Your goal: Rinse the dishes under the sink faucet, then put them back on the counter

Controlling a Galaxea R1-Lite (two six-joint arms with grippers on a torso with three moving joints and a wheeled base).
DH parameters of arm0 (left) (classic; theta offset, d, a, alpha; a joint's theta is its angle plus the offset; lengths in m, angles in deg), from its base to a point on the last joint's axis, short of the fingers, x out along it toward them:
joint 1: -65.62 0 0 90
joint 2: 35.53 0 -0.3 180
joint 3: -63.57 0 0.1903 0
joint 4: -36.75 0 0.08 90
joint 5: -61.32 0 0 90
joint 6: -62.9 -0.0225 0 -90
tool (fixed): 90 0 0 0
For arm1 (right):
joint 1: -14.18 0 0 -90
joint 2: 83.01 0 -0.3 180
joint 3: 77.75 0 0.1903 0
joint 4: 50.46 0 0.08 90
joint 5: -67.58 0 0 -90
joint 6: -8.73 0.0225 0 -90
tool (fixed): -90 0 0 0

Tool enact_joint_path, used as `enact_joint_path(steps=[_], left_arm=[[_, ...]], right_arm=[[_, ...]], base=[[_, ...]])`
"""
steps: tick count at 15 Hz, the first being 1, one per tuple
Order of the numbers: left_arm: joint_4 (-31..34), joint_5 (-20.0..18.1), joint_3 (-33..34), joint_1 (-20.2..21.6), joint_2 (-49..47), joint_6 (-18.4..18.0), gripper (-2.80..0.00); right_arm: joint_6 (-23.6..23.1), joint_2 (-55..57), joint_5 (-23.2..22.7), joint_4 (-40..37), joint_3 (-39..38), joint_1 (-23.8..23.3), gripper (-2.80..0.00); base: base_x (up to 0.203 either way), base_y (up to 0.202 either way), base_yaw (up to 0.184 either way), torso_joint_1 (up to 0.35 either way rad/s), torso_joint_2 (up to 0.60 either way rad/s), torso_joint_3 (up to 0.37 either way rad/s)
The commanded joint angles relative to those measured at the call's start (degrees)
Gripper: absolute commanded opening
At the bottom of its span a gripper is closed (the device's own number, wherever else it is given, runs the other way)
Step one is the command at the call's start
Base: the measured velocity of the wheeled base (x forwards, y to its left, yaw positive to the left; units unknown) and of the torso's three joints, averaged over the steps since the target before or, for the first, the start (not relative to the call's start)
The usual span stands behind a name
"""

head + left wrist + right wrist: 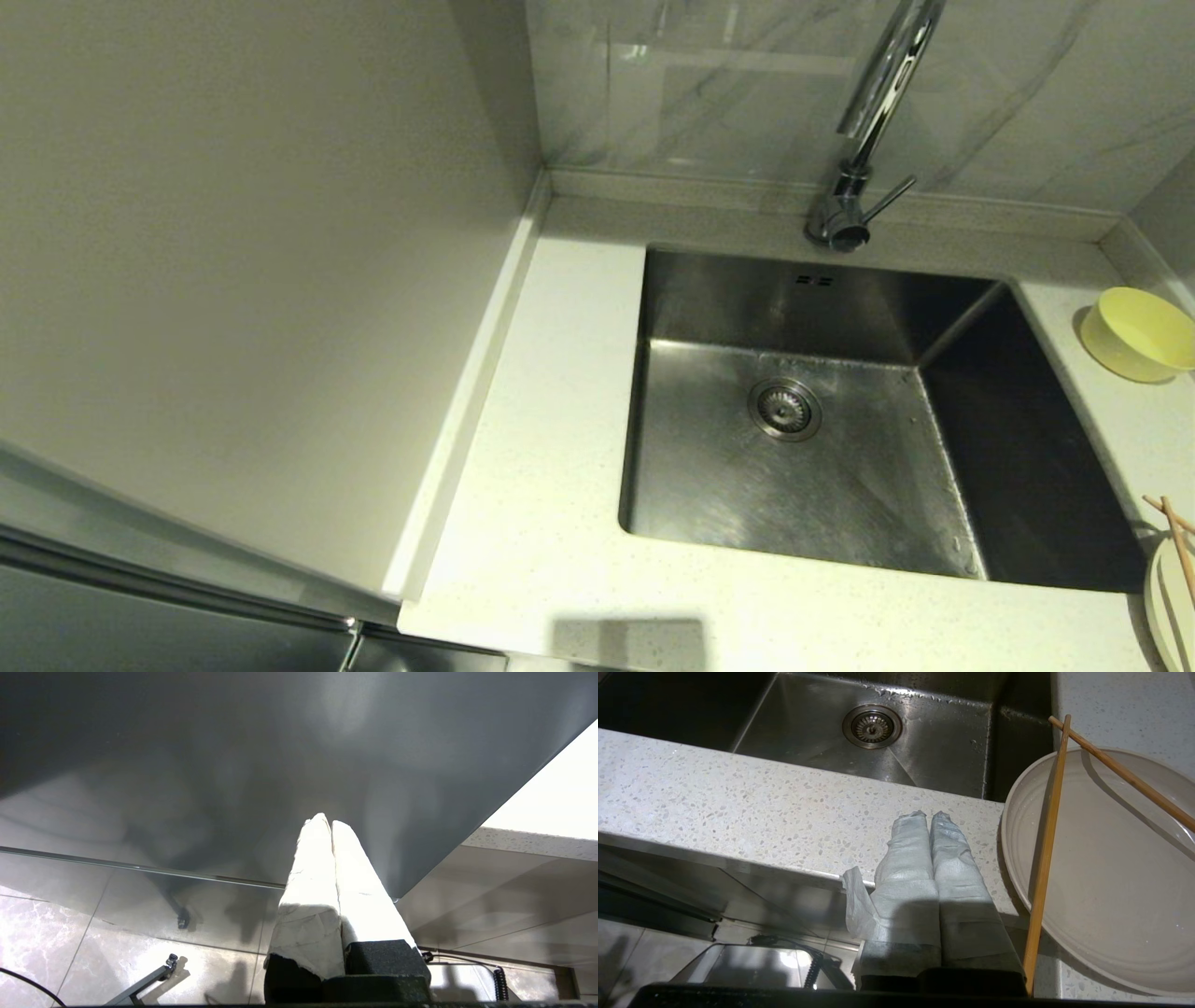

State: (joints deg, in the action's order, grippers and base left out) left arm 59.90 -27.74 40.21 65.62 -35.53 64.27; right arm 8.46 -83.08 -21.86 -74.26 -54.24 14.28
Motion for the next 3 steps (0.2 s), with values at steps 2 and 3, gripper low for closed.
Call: enact_joint_path(steps=[2,3], left_arm=[[0.0,0.0,0.0,0.0,0.1,0.0,-2.80],[0.0,0.0,0.0,0.0,0.1,0.0,-2.80]], right_arm=[[0.2,0.1,0.0,0.0,0.0,0.0,-2.80],[0.1,0.1,0.0,0.0,0.0,0.0,-2.80]], base=[[0.000,0.000,0.000,0.000,0.00,0.000],[0.000,0.000,0.000,0.000,0.00,0.000]])
